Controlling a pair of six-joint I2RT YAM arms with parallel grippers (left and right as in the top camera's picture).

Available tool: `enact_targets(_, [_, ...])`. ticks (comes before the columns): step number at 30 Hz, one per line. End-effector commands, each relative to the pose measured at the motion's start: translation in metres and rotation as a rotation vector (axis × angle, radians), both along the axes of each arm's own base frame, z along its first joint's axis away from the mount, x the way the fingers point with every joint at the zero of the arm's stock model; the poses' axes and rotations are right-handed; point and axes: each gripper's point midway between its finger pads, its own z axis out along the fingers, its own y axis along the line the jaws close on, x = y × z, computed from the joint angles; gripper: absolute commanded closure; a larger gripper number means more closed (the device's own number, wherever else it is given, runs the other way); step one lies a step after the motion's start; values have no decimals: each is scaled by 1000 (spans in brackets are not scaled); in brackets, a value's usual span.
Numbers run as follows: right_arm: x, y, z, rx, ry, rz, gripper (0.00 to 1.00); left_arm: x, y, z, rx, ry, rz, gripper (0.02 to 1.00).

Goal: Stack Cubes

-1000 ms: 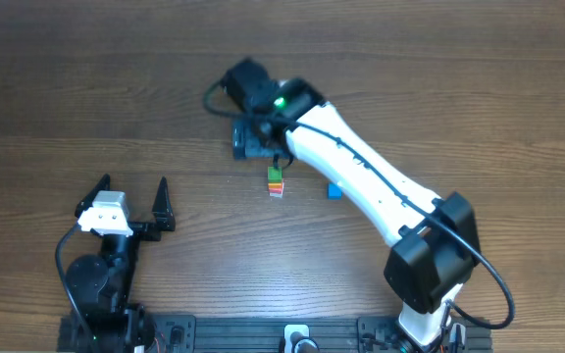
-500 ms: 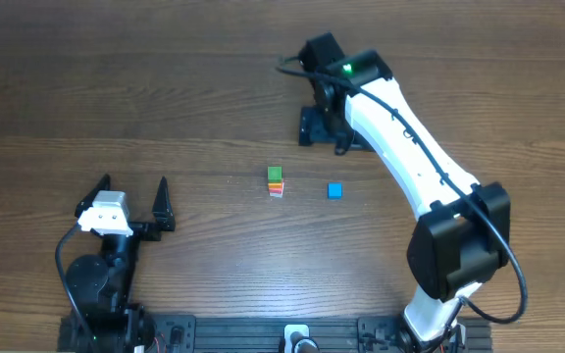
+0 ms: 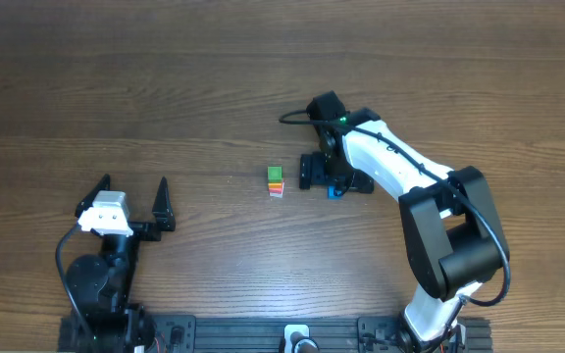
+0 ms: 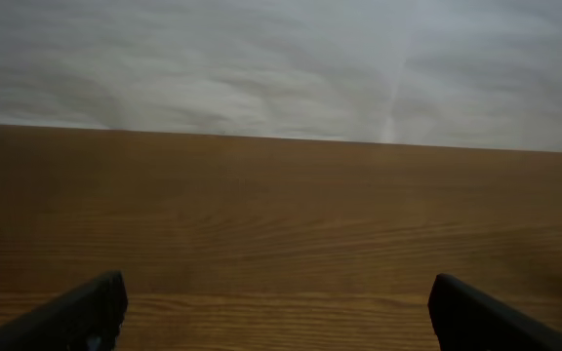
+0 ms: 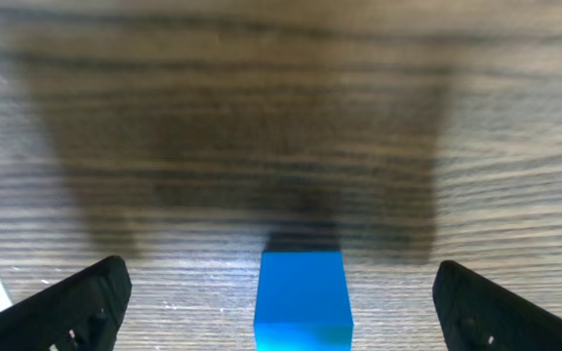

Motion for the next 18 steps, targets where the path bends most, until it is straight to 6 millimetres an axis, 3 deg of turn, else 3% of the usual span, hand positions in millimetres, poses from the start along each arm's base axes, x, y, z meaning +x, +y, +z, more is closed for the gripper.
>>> enact_targets(1, [-5, -2, -3, 12, 10, 2, 31, 0, -1, -1, -11, -2, -7, 18])
enact_targets(5, [-3, -1, -3, 17, -1, 2, 130, 0, -1, -1, -11, -2, -7, 18])
enact_targets(11, [-1, -2, -3, 9, -7, 2, 367, 0, -1, -1, -11, -2, -6, 18])
enact_targets(18, [-5, -10, -3, -33, 5, 2, 430, 0, -1, -1, -11, -2, -7, 18])
